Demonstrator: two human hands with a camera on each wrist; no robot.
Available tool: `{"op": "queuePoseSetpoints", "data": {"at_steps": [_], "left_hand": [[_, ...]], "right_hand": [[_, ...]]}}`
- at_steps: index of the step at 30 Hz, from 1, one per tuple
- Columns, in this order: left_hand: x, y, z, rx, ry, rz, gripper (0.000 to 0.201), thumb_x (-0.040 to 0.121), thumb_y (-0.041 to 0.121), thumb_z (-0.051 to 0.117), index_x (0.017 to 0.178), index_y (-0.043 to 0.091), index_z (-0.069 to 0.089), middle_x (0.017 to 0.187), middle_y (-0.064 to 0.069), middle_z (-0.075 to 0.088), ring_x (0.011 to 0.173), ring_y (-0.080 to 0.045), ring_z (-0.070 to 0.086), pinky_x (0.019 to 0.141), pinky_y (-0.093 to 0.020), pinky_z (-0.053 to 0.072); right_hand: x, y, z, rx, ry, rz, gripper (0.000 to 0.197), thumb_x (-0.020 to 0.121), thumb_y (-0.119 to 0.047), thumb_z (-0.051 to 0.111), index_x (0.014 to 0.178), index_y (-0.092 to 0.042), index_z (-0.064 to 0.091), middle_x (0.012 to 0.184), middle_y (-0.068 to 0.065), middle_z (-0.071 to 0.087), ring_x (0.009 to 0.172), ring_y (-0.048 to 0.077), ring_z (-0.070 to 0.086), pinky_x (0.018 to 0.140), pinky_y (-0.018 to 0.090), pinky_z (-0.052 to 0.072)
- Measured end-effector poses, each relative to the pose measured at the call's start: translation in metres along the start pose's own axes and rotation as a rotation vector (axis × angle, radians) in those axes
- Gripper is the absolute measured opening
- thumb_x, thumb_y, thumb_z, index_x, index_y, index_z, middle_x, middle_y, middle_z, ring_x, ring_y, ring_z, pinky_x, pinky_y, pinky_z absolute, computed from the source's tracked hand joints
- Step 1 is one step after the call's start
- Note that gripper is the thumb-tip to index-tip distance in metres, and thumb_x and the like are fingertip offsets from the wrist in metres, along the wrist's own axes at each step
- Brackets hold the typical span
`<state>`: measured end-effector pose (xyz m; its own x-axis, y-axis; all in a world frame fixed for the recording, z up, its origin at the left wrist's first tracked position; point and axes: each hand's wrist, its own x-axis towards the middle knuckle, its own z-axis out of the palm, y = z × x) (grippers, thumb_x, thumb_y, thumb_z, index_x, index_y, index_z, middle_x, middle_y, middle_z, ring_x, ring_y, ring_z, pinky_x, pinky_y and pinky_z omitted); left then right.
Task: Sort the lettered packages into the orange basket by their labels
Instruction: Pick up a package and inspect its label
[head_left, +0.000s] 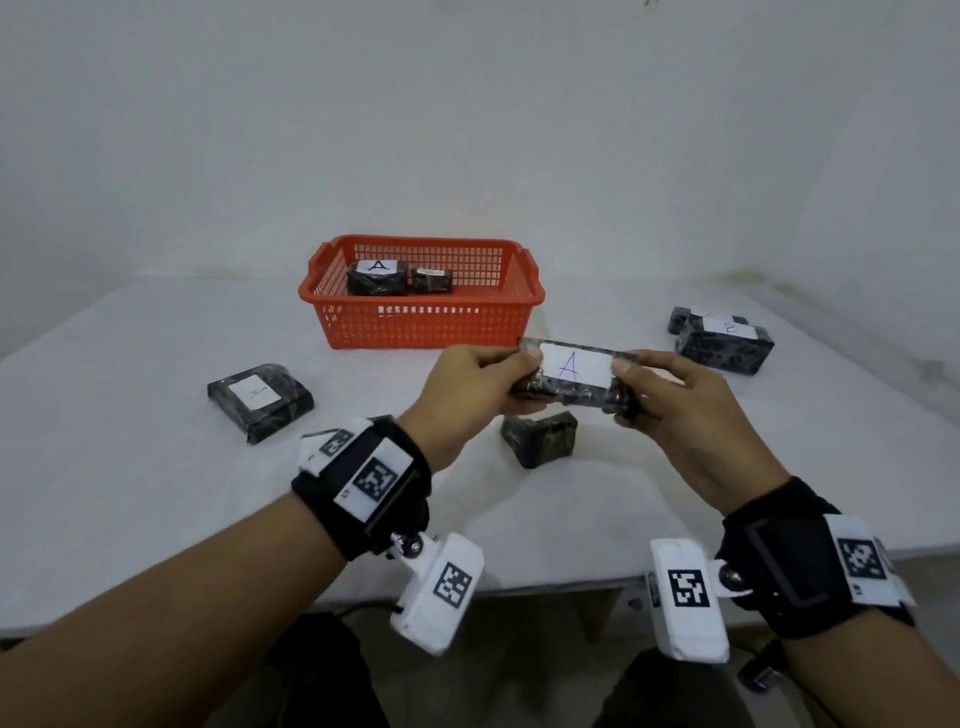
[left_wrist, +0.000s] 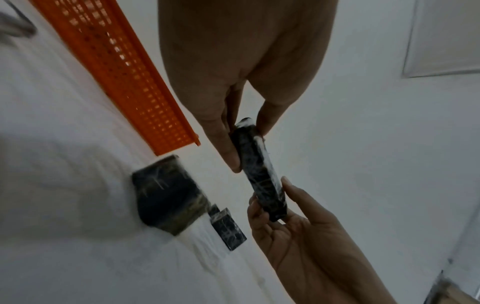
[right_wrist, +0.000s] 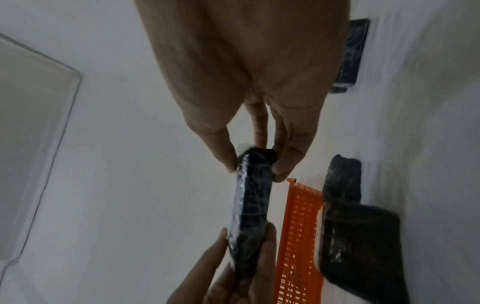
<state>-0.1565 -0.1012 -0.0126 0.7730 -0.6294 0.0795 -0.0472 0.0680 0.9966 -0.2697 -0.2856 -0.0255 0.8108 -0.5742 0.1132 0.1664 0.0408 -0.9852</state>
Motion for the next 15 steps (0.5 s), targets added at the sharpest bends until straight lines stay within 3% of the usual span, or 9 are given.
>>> {"op": "queuePoseSetpoints", "data": {"at_steps": [4,7,11,13,15], "left_hand": [[0.026,0.002,0.037,-0.024,-0.049,-0.109,0.031,0.104,0.009,0.059,0.112,-0.020,0.067,0.116,-0.031,0.072,0.097,-0.036,0.075,0.081,-0.031,0.065],[0.048,0.002,0.074,-0.040,-0.077,-0.189,0.024,0.097,0.000,0.060,0.104,-0.022,0.065,0.111,-0.034,0.071,0.098,-0.039,0.075,0.085,-0.039,0.065],[0.078,-0.004,0.124,-0.006,-0.128,-0.236,0.012,0.092,0.001,0.060,0.085,-0.007,0.065,0.091,-0.022,0.065,0.083,-0.036,0.071,0.095,-0.053,0.060],[0.094,-0.011,0.148,0.072,-0.149,-0.237,0.012,0.095,0.007,0.063,0.086,0.000,0.063,0.091,-0.017,0.064,0.083,-0.031,0.067,0.092,-0.048,0.062],[0.112,-0.018,0.168,0.176,-0.184,-0.221,0.008,0.098,0.011,0.064,0.097,0.004,0.060,0.102,-0.014,0.064,0.088,-0.027,0.067,0.085,-0.039,0.065]], "right_hand": [[0.005,-0.005,-0.035,0.057,0.054,0.065,0.029,0.093,-0.015,0.074,0.115,0.003,0.069,0.076,0.003,0.073,0.067,0.016,0.070,0.068,0.024,0.058],[0.009,-0.011,-0.067,0.013,0.125,0.088,0.021,0.093,-0.016,0.074,0.102,0.003,0.073,0.082,0.008,0.073,0.070,0.020,0.068,0.066,0.022,0.059],[0.020,-0.020,-0.110,-0.086,0.230,0.144,0.028,0.093,-0.014,0.075,0.107,0.010,0.072,0.096,0.022,0.071,0.072,0.026,0.069,0.062,0.020,0.061],[0.029,-0.022,-0.130,-0.123,0.277,0.175,0.034,0.092,-0.013,0.077,0.110,0.016,0.069,0.099,0.025,0.069,0.073,0.029,0.068,0.060,0.021,0.061],[0.043,-0.022,-0.148,-0.150,0.328,0.212,0.046,0.090,-0.011,0.079,0.117,0.022,0.064,0.105,0.028,0.068,0.076,0.033,0.068,0.059,0.025,0.063]]}}
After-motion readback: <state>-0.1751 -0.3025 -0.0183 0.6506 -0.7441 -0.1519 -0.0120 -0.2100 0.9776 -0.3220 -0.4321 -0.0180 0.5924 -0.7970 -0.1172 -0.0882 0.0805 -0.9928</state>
